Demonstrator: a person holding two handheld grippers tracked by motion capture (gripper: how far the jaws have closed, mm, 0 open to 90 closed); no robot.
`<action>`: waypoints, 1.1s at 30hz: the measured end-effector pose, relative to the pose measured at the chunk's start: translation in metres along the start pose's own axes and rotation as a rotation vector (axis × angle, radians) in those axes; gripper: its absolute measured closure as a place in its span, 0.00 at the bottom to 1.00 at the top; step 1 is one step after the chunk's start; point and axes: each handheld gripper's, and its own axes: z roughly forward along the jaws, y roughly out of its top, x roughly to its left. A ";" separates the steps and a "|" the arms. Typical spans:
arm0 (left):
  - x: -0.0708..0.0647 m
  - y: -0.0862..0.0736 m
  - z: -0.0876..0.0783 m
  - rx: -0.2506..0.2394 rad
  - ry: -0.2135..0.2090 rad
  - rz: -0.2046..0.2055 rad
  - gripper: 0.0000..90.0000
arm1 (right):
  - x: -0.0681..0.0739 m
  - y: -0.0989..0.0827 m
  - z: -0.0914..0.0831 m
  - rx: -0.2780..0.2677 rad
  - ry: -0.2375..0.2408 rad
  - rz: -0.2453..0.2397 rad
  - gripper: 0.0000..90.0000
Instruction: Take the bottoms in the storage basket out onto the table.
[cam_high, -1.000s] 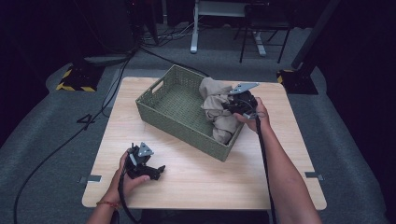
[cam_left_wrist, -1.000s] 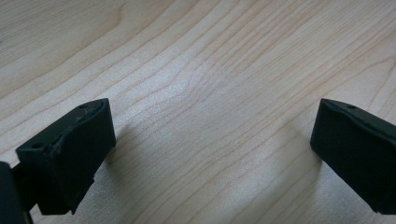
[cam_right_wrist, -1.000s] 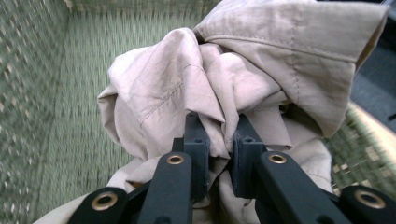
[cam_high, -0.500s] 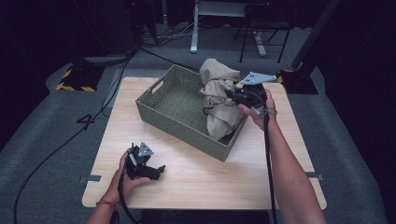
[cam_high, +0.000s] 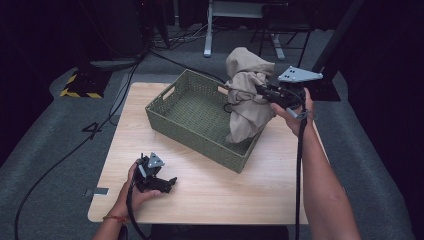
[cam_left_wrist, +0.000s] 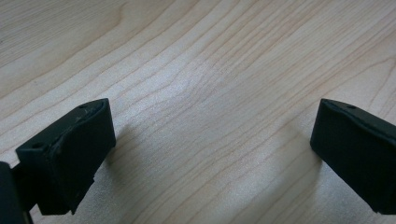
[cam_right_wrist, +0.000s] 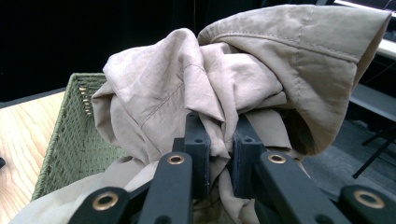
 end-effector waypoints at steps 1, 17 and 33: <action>0.000 0.000 0.000 0.000 0.000 0.000 0.01 | 0.000 0.000 0.000 0.000 0.000 0.000 0.89; 0.000 0.000 0.000 0.002 -0.002 -0.001 0.01 | -0.011 0.003 -0.075 -0.076 -0.056 0.005 0.89; 0.000 0.000 0.000 0.003 0.000 0.003 0.01 | -0.033 -0.046 -0.146 -0.083 -0.144 0.063 0.89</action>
